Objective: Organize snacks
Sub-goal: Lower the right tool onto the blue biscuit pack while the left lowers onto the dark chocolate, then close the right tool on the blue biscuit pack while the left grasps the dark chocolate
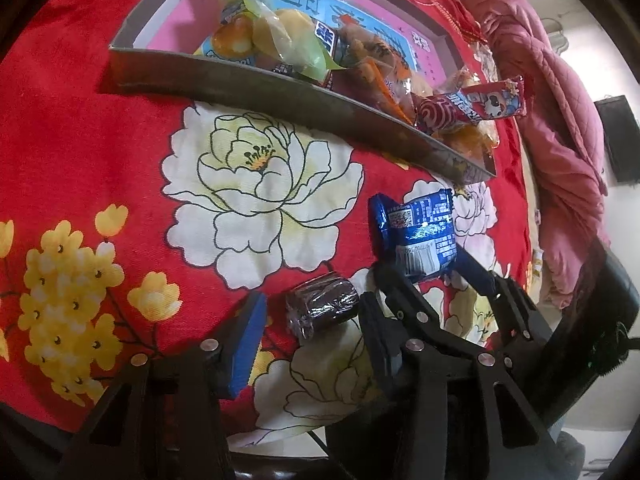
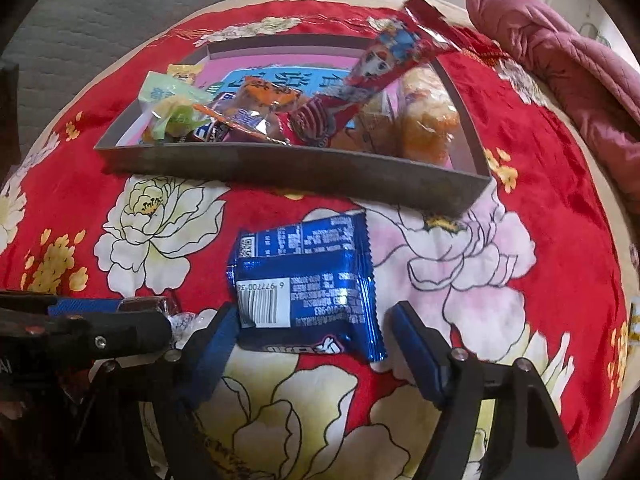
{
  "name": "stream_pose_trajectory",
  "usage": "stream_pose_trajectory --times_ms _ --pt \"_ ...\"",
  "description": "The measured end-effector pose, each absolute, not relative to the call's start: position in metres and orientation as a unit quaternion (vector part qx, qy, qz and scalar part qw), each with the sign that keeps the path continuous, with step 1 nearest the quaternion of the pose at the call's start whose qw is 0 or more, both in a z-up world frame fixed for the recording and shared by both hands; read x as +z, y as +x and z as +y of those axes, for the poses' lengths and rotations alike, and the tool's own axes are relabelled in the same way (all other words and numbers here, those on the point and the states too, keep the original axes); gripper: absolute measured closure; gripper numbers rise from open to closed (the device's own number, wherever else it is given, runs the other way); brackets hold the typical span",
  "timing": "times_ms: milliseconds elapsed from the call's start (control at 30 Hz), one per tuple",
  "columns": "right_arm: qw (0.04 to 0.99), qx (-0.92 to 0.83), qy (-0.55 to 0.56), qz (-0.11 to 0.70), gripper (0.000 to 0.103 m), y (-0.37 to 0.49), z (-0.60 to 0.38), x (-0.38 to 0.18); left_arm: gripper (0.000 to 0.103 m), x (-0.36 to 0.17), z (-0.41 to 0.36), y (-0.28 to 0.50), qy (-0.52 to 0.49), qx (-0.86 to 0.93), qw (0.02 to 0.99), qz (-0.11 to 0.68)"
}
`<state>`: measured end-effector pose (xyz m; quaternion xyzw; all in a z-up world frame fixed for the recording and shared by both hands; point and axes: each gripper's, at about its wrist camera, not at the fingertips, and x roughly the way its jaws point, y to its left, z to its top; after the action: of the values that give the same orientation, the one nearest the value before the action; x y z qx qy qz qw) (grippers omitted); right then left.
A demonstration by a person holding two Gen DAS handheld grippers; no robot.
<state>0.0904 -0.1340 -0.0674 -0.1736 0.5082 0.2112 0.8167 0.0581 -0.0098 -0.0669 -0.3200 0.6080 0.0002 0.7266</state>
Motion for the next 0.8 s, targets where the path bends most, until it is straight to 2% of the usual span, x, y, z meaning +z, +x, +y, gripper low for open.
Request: stream_pose_trajectory --times_ms 200,333,800 --pt "0.820 0.227 -0.172 0.496 0.043 0.095 -0.133 -0.068 0.057 -0.070 -0.012 0.063 -0.313 0.005 0.728 0.610" --pt "0.824 0.236 -0.149 0.492 0.046 0.100 -0.141 -0.066 0.065 -0.069 -0.013 0.064 -0.313 -0.001 0.732 0.606" --pt "0.837 0.245 -0.084 0.482 0.047 0.103 -0.162 -0.053 0.065 -0.055 -0.017 0.056 -0.290 -0.011 0.748 0.597"
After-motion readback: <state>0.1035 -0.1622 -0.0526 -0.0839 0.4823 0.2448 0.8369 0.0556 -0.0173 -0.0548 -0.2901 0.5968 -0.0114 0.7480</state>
